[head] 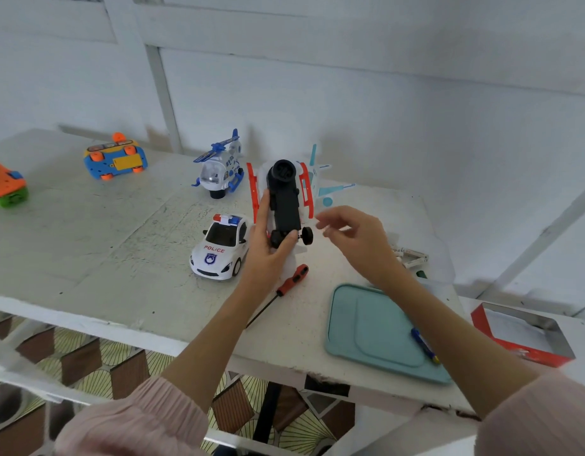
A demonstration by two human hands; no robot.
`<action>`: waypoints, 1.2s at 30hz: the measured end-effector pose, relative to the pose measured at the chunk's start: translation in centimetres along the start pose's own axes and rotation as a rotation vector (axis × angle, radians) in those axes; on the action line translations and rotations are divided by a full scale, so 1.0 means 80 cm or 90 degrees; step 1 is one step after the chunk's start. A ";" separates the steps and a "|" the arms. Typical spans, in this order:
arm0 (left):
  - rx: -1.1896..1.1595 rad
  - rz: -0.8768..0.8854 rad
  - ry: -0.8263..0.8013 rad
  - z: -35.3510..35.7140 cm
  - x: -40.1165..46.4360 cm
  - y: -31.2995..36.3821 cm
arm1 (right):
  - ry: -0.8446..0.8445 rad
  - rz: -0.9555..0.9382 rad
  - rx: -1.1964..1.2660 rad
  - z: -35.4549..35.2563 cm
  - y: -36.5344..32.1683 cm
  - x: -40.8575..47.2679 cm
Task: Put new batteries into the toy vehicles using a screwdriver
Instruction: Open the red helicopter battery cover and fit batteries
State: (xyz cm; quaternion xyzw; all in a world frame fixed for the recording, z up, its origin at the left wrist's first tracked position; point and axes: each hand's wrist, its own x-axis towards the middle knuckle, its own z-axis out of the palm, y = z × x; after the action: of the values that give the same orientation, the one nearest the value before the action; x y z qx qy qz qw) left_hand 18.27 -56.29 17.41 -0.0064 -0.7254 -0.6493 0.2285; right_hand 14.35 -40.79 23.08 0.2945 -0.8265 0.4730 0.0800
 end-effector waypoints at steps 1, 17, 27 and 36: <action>0.008 0.007 0.003 0.000 0.001 0.001 | 0.022 0.025 0.002 0.001 0.007 -0.006; 0.048 0.004 0.010 -0.003 0.020 0.003 | -0.327 -0.073 -0.257 0.056 0.045 -0.038; 0.003 -0.028 0.015 -0.006 0.021 0.006 | -0.247 -0.217 -0.303 0.049 0.034 -0.063; -0.007 -0.051 0.027 -0.010 0.018 0.000 | -0.004 -0.176 -0.200 -0.022 -0.006 -0.043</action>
State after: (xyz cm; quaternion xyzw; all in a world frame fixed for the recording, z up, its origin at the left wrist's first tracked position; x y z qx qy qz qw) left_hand 17.24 -57.47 17.97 0.0352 -0.7165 -0.6618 0.2176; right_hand 17.16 -38.11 23.01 0.3902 -0.8422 0.3220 0.1866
